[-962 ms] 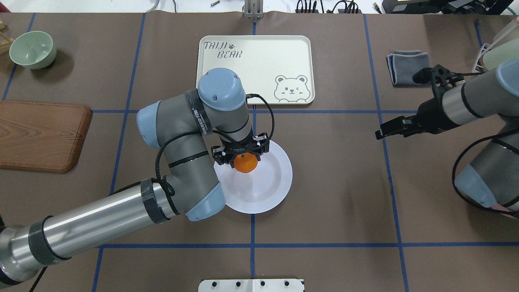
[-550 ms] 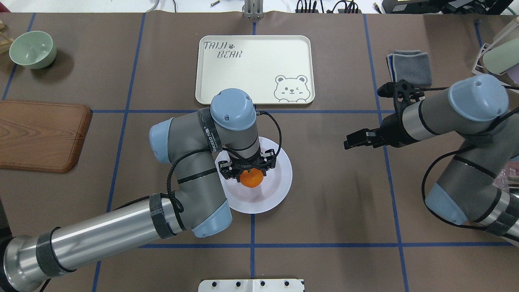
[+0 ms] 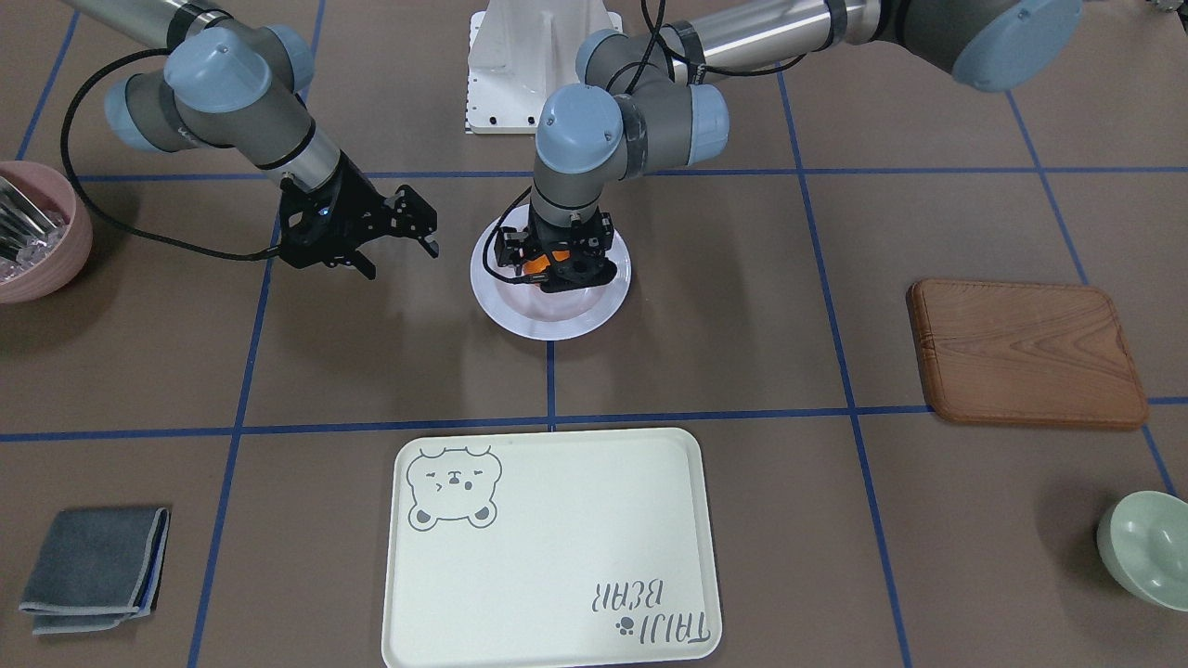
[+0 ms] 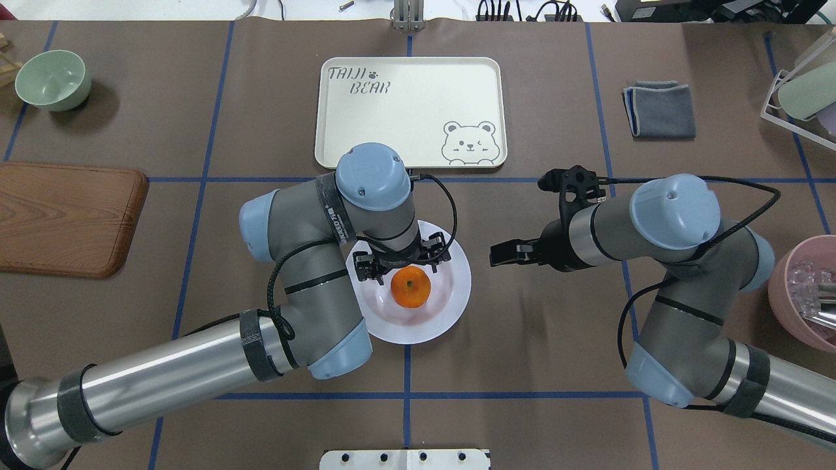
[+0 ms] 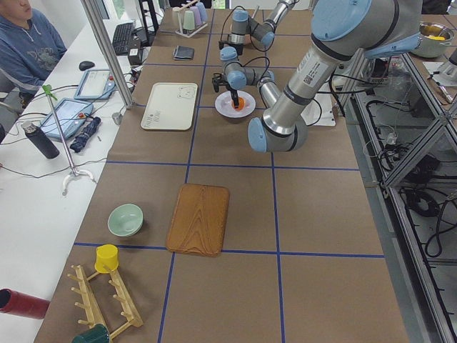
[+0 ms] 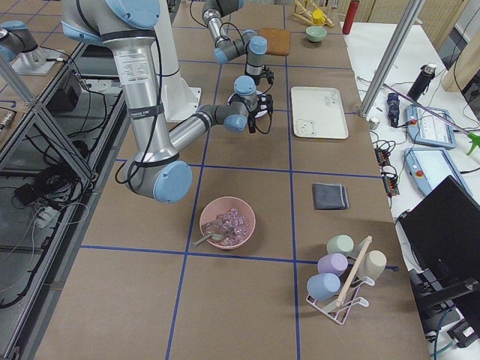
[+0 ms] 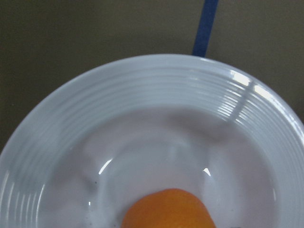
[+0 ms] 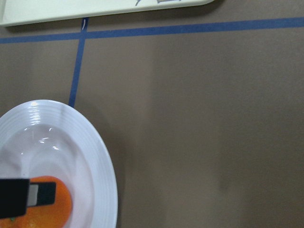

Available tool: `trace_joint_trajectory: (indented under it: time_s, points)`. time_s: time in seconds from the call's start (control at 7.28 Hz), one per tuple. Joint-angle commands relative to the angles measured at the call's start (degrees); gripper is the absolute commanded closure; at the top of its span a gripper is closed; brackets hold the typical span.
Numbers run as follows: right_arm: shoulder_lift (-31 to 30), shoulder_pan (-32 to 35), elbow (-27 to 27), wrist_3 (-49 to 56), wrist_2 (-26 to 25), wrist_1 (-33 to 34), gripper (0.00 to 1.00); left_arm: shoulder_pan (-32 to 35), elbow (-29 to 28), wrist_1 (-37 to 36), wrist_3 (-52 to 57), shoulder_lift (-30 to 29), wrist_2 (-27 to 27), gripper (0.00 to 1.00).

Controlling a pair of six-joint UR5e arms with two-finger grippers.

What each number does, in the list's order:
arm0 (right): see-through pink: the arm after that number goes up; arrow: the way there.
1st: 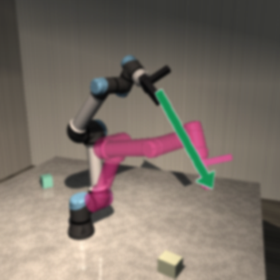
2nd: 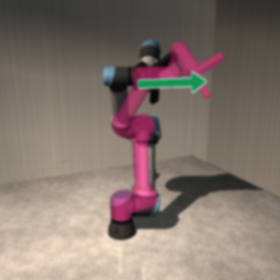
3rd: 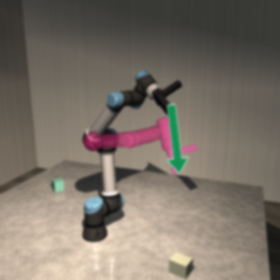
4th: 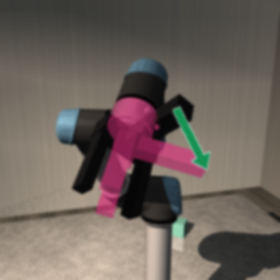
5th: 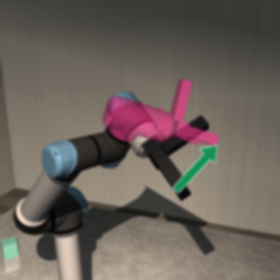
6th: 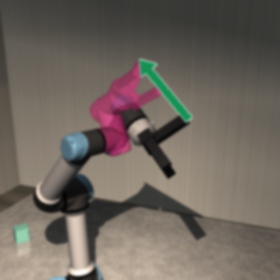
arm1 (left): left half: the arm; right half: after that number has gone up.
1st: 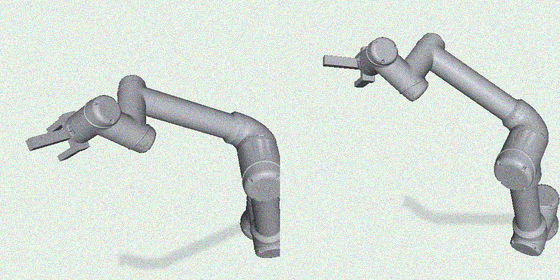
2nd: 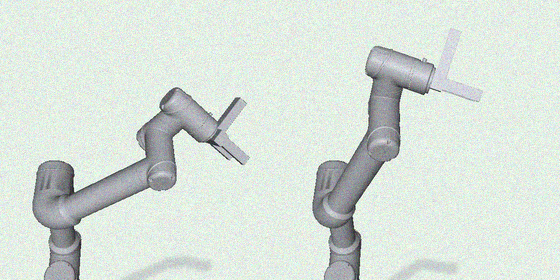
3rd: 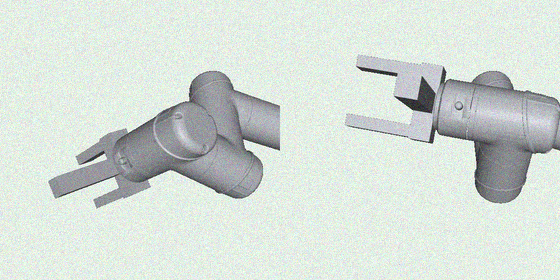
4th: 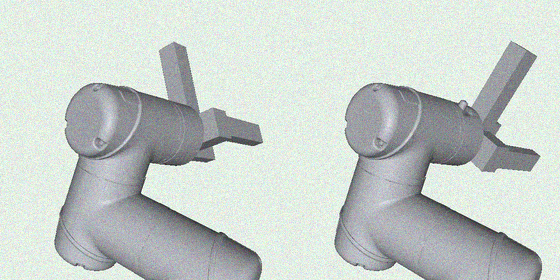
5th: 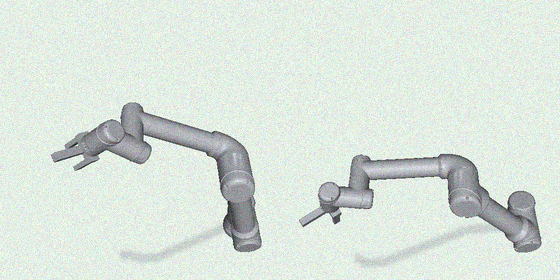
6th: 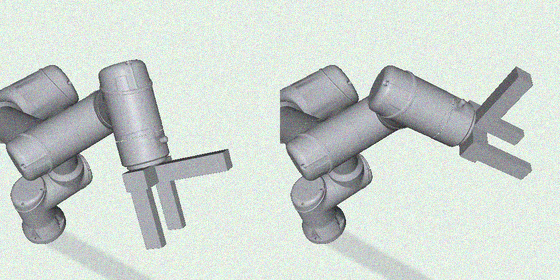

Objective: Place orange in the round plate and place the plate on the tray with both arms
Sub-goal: 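Open the left gripper and lift it away while the right gripper approaches the plate rim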

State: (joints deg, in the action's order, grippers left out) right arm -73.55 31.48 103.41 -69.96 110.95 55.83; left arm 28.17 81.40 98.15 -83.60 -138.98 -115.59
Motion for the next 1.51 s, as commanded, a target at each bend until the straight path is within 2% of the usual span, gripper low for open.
trace_joint_trajectory:
  time_s: [0.0, 0.14, 0.27, 0.41, 0.55, 0.69, 0.82, 1.1, 1.37]
  points:
    - [2.5, -4.0, -0.6, -4.4, -4.4, 0.0, 0.0, 4.7, 4.1, 1.1, 0.3, 3.2, -1.9, 0.02]
    - [2.6, -4.7, -0.9, -7.1, -5.0, -0.1, 0.0, 8.2, 12.2, 1.3, 0.5, 10.1, -5.1, 0.02]
    - [2.7, -4.9, -1.3, -9.6, -5.0, -1.3, 0.0, 12.7, 16.1, 1.2, 0.5, 12.7, -10.0, 0.02]
    - [2.6, -5.0, -3.1, -15.6, -5.0, -6.8, 0.0, 16.4, 16.5, 1.1, 0.5, 12.9, -14.2, 0.02]
    - [2.5, -4.9, -7.0, -25.6, -5.3, -17.6, 0.0, 17.4, 16.5, 1.1, 0.5, 12.9, -15.0, 0.02]
    - [2.6, -5.4, -11.9, -30.9, -7.5, -28.6, 0.0, 17.8, 16.5, 1.0, 0.5, 12.9, -15.0, 0.02]
    - [2.5, -6.3, -14.6, -34.2, -11.0, -36.3, 0.0, 17.8, 16.5, 1.0, 0.5, 12.9, -15.0, 0.02]
    - [1.9, -7.4, -16.7, -40.2, -15.4, -44.1, 0.0, 17.8, 16.5, 1.0, 0.5, 12.9, -15.0, 0.02]
    - [2.0, -9.2, -18.8, -40.4, -17.6, -45.0, 0.01, 18.1, 16.5, 1.0, 0.5, 12.9, -15.0, 0.02]
